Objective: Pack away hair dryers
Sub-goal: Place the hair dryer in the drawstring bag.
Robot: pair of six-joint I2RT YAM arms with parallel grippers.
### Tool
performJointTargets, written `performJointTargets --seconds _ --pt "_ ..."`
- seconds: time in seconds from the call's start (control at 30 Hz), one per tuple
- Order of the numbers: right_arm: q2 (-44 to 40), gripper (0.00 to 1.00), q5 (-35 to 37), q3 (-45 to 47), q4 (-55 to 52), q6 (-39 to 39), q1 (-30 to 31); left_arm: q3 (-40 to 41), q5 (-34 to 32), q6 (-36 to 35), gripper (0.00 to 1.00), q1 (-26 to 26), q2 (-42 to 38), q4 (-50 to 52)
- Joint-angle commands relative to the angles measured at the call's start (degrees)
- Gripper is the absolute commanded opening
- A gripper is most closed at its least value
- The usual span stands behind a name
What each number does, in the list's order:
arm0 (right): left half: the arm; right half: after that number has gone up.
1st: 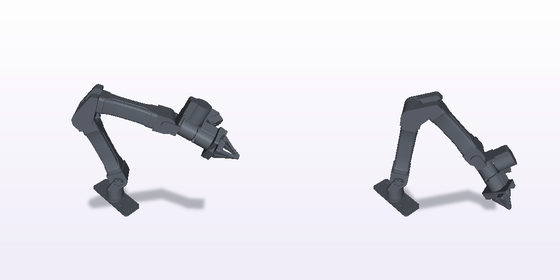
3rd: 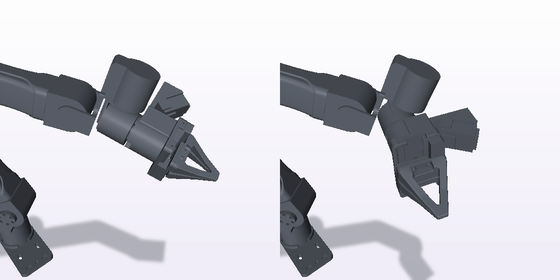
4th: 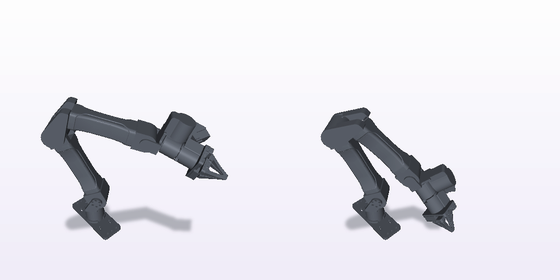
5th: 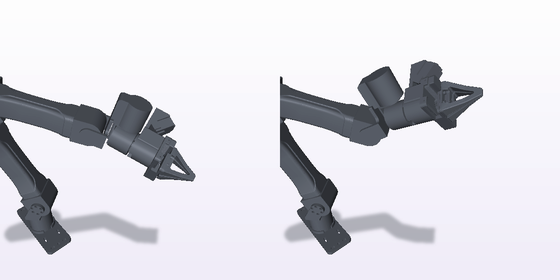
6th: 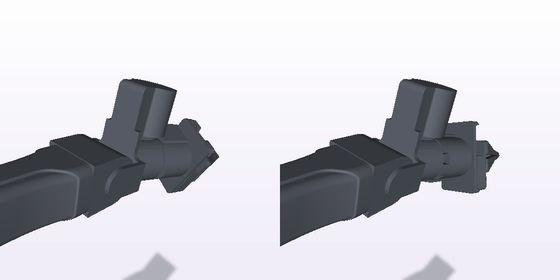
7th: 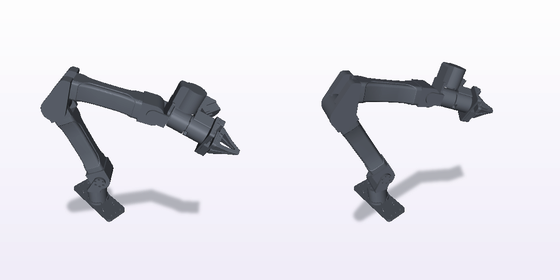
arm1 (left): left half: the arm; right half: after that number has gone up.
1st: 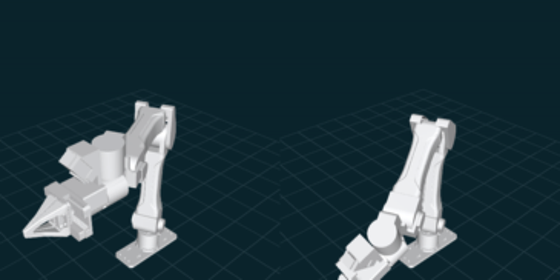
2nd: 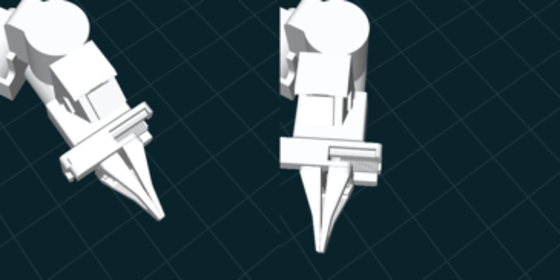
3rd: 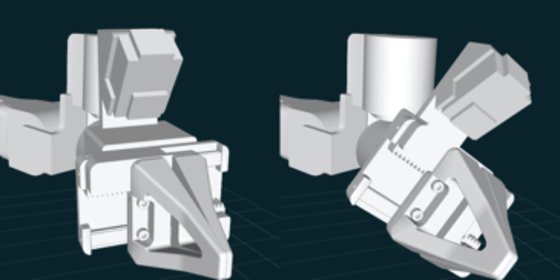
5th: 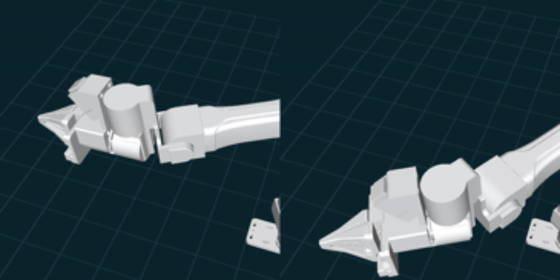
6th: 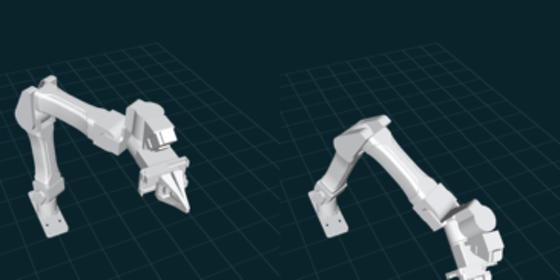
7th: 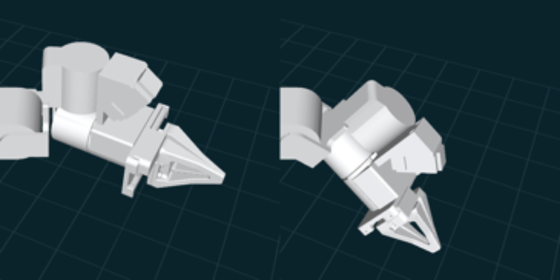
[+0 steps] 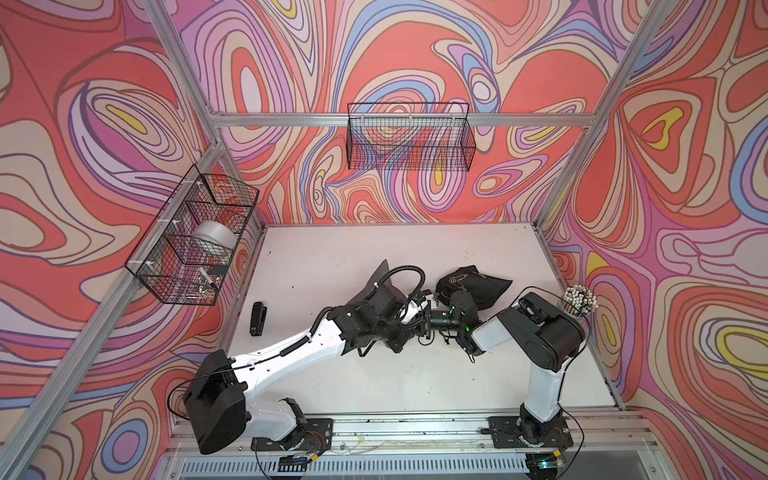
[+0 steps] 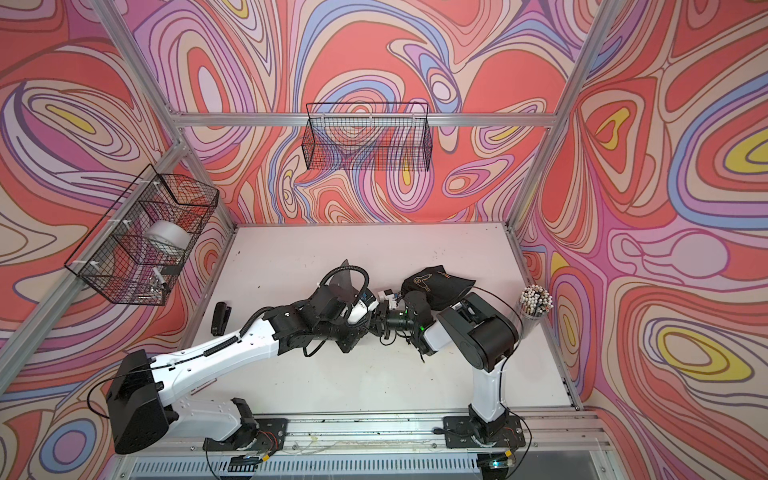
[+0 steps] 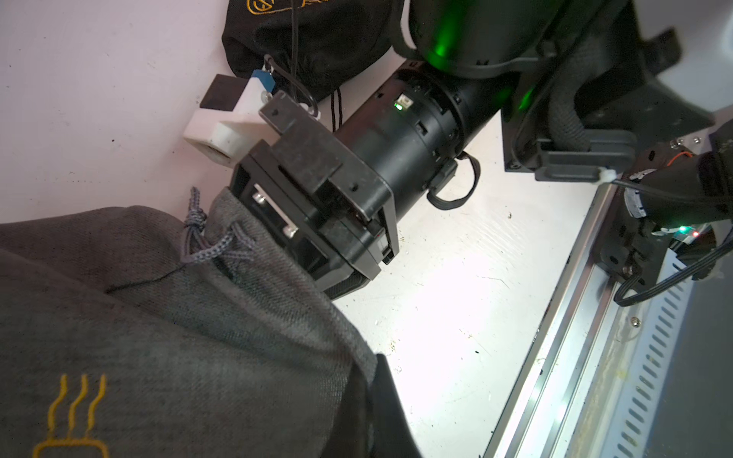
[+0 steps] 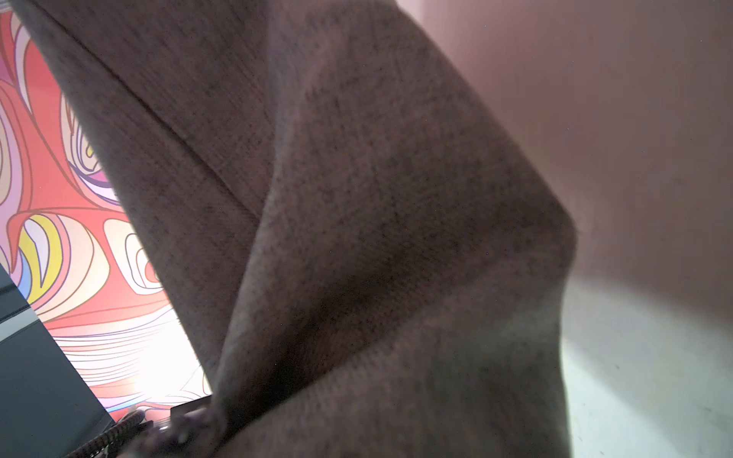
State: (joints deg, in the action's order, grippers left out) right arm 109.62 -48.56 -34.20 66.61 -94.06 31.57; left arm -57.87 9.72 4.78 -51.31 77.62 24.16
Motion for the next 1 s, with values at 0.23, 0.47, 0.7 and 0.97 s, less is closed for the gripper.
performJointTargets --seconds 0.23,0.47,0.7,0.97 --pt "0.50 0.54 4.62 3.07 7.17 -1.28 0.75 -3.69 1.78 4.69 0.00 1.87 2.09 -0.47" --pt "-1.39 0.59 5.33 6.67 7.95 -1.65 0.77 -4.36 2.31 5.67 0.00 5.22 0.81 0.18" --pt "-12.41 0.62 5.12 8.50 -10.43 6.29 0.73 -5.51 0.12 6.38 0.00 9.44 -0.55 4.03" --pt "-22.23 0.69 5.69 4.90 -33.60 15.88 0.77 -8.87 1.22 6.74 0.00 9.76 1.16 4.88"
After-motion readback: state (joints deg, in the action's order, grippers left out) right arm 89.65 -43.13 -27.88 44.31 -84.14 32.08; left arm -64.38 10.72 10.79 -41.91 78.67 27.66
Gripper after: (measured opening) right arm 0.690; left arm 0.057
